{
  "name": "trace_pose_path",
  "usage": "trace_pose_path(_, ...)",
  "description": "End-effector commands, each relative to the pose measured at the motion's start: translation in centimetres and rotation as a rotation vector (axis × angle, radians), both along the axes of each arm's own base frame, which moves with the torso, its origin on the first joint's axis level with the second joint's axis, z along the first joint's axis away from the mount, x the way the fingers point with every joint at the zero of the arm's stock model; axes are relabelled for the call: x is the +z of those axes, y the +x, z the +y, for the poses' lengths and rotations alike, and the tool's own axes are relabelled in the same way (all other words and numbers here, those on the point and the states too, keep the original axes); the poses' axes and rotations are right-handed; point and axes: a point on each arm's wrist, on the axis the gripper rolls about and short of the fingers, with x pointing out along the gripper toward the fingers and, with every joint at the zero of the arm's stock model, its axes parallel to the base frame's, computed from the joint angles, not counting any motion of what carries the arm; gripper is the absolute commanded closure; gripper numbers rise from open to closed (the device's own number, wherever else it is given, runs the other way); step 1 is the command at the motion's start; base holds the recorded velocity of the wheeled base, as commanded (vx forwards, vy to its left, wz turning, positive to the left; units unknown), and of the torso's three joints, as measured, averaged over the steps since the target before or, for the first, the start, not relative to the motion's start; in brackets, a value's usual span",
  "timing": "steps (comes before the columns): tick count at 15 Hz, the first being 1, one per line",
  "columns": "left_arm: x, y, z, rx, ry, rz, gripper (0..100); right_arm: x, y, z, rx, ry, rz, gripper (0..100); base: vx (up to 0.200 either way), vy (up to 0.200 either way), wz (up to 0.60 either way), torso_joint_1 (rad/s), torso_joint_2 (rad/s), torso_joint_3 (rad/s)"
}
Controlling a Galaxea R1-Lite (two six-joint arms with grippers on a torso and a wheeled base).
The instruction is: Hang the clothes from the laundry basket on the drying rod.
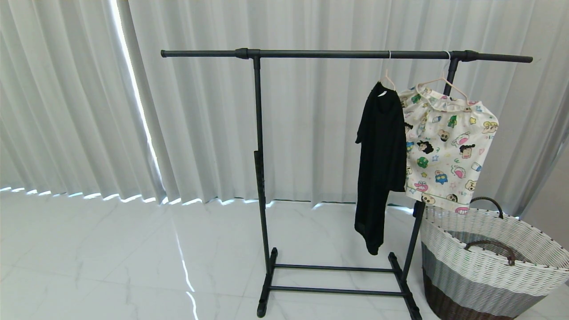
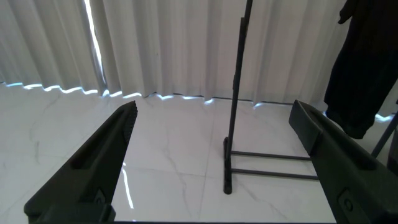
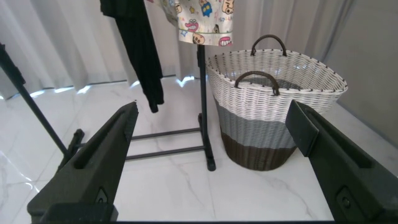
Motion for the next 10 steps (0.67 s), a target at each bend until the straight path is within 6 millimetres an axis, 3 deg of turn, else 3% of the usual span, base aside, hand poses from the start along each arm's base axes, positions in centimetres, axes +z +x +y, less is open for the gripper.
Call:
trace_pose_path(1, 0.0, 0.0, 0.0, 0.0, 0.0, 0.0, 0, -0.01, 0.01, 0.0, 0.0, 0.0, 0.002, 0, 0.0, 0.0, 0.0, 0.0, 0.0, 0.0)
trace_pose_path(10, -0.03, 0.01, 0.0, -0.001, 0.0, 0.0, 0, -0.01, 0.01, 0.0, 0.0, 0.0, 0.002, 0, 0.0, 0.0, 0.0, 0.0, 0.0, 0.0)
